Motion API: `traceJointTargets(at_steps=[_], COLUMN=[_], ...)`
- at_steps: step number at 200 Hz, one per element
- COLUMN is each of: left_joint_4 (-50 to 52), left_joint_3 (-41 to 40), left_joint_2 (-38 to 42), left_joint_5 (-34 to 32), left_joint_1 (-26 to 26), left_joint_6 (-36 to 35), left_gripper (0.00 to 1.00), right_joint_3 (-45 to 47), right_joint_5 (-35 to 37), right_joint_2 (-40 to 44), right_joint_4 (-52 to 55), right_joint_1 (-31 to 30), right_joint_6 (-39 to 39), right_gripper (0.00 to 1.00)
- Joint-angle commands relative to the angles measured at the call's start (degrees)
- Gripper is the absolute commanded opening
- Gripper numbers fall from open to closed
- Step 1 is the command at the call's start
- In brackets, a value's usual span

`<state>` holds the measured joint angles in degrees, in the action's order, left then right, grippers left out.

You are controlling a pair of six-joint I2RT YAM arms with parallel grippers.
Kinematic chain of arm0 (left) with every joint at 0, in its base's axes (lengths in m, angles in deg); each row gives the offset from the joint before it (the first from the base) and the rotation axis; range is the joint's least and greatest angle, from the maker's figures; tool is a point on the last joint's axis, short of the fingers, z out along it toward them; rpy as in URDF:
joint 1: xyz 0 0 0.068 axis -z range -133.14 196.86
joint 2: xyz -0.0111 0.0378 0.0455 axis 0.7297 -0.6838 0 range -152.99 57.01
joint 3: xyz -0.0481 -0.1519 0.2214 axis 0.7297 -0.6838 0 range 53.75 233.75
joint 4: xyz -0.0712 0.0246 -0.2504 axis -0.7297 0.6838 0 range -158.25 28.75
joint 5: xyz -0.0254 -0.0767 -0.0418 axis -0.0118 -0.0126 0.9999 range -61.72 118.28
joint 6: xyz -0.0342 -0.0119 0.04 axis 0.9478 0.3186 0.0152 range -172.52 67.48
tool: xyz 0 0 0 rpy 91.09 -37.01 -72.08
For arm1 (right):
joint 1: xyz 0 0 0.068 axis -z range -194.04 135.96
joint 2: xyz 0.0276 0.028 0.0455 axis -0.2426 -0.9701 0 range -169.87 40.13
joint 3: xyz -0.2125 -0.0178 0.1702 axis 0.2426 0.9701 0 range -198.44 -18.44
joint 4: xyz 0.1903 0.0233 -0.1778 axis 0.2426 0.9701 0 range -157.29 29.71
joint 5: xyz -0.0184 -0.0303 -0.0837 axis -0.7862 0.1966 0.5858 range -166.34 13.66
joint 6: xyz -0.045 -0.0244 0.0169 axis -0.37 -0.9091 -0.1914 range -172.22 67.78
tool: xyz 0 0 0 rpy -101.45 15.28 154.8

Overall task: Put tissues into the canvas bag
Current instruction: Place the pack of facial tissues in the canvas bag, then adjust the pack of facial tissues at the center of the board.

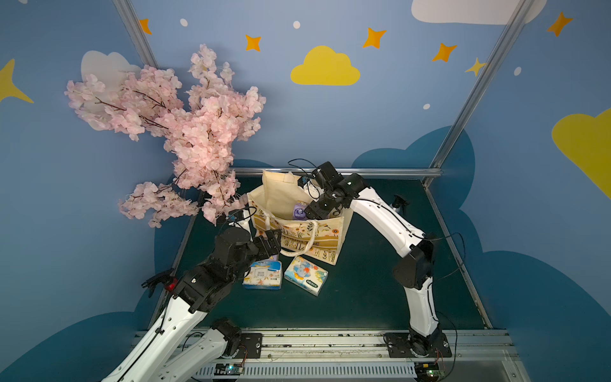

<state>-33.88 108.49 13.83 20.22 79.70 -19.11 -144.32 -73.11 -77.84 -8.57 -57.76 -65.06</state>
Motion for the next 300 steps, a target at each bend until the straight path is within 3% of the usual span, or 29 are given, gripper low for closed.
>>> traceJointTargets(at_steps=[1,54,86,130,164,231,266,300], left_joint_4=[-0.53,2.32,1.19,2.27,5.66,4.55,-1.14,-3.76], left_joint_3=[-2.26,-3.67,-4.65,-7.87,-10.22,-18.16,-22.22,-22.52], left_joint_2=[3.06,3.34,2.92,1.6,0.72,-3.5,-8.59,-12.5], left_joint_5=[-1.35,-11.11,-16.15,-19.27,-25.11,-23.38,-20.93,-21.53], left_joint_1=[2.17,10.7,16.01,24.14,31.55,40.0,41.69,40.54], left_joint_6=[-0.03,1.65,3.88,10.19,15.74,30.91,35.58,35.14], left_gripper=[1.0,1.0,1.0,1.0,1.0,1.0,1.0,1.0], right_joint_3=[2.72,6.61,8.28,19.65,37.3,65.38,82.03,98.18], right_joint_5=[2.07,-0.21,2.48,3.28,2.64,3.39,-4.47,-9.02], right_joint_2=[7.46,15.09,17.78,29.38,44.6,68.62,76.55,77.36], right_joint_4=[-7.16,-10.86,-10.44,-16.39,-23.54,-24.93,-29.9,-43.84], right_joint_1=[-0.22,-0.18,-0.13,1.26,3.41,5.49,5.1,0.73], right_joint_6=[0.77,0.45,0.01,3.56,10.63,27.08,37.86,46.25], right_gripper=[0.93,0.93,0.93,0.93,0.93,0.93,0.9,0.89])
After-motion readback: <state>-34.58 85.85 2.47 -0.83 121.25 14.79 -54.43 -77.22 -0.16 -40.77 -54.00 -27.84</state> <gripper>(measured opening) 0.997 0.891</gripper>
